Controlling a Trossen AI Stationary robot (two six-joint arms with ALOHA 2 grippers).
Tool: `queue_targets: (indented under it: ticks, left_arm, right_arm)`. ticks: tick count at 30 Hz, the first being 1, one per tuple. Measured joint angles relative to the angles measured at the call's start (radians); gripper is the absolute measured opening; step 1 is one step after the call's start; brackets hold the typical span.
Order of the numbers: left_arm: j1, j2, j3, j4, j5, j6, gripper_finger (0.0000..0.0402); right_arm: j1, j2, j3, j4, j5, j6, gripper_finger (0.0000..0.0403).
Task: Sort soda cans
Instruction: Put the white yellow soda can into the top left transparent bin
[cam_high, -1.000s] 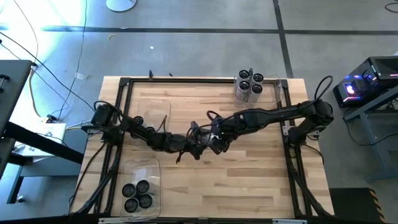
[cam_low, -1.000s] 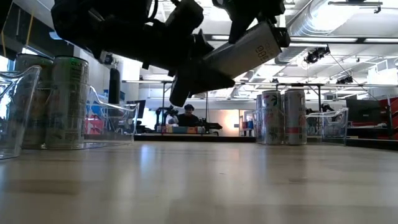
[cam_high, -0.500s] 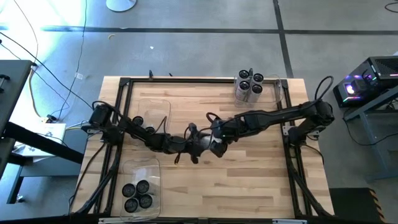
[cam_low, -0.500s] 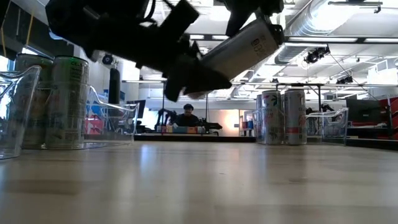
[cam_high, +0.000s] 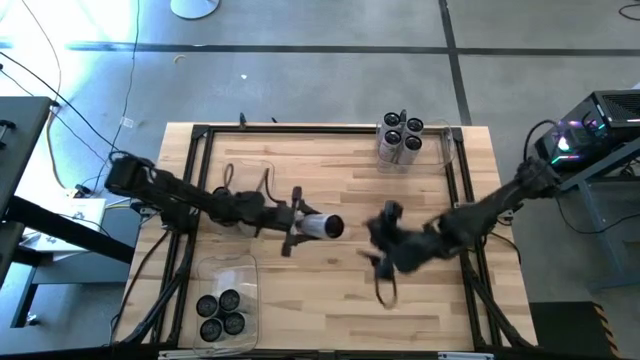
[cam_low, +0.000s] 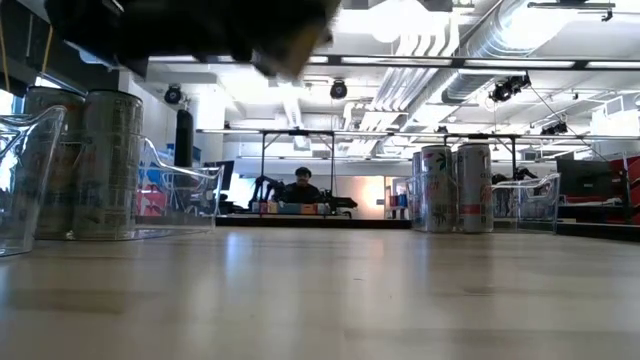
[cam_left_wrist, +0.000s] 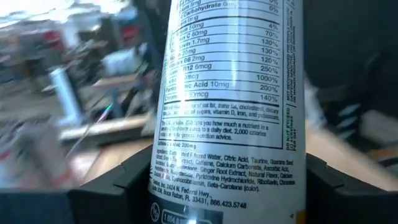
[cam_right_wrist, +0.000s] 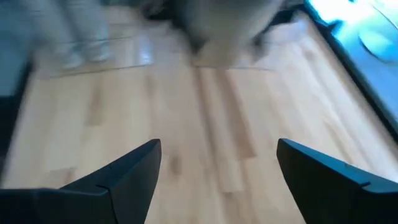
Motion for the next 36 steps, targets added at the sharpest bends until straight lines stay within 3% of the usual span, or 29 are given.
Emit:
queue_targets:
  ticks: [4, 8, 10, 13, 16, 21, 28, 36]
  left_arm:
    - [-0.008, -0.099, 0.0, -0.017, 0.182, -0.055, 0.0241]
    - [-0.011, -0.164, 0.0, -0.024, 0.371, -0.108, 0.0241]
    - [-0.01, -0.17, 0.0, -0.026, 0.443, -0.14, 0.0241]
    - [-0.009, -0.171, 0.0, -0.037, 0.499, -0.177, 0.0241]
    - [-0.01, -0.166, 0.005, -0.03, 0.493, -0.21, 0.0241]
    - [-0.02, -0.159, 0.031, -0.032, 0.461, -0.22, 0.0241]
    - [-0.021, -0.148, 0.052, -0.042, 0.443, -0.219, 0.0241]
    - [-0.014, -0.126, 0.054, -0.046, 0.39, -0.226, 0.0253]
  right_arm:
    - [0.06, 0.003, -0.143, 0.295, 0.038, -0.079, 0.0315]
    - [0.051, 0.008, -0.275, 0.735, 0.056, -0.337, 0.0316]
    - [0.03, 0.007, -0.311, 0.953, -0.012, -0.507, 0.0316]
    - [-0.018, 0.006, -0.325, 1.12, -0.236, -0.681, 0.0316]
    - [-0.06, 0.006, -0.308, 1.146, -0.375, -0.769, 0.0316]
    - [-0.115, 0.006, -0.276, 1.15, -0.399, -0.864, 0.0316]
    - [-0.196, 0.01, -0.263, 1.161, -0.602, -0.84, 0.0316]
    - [-0.261, 0.117, -0.26, 1.318, -0.723, -0.851, 0.0316]
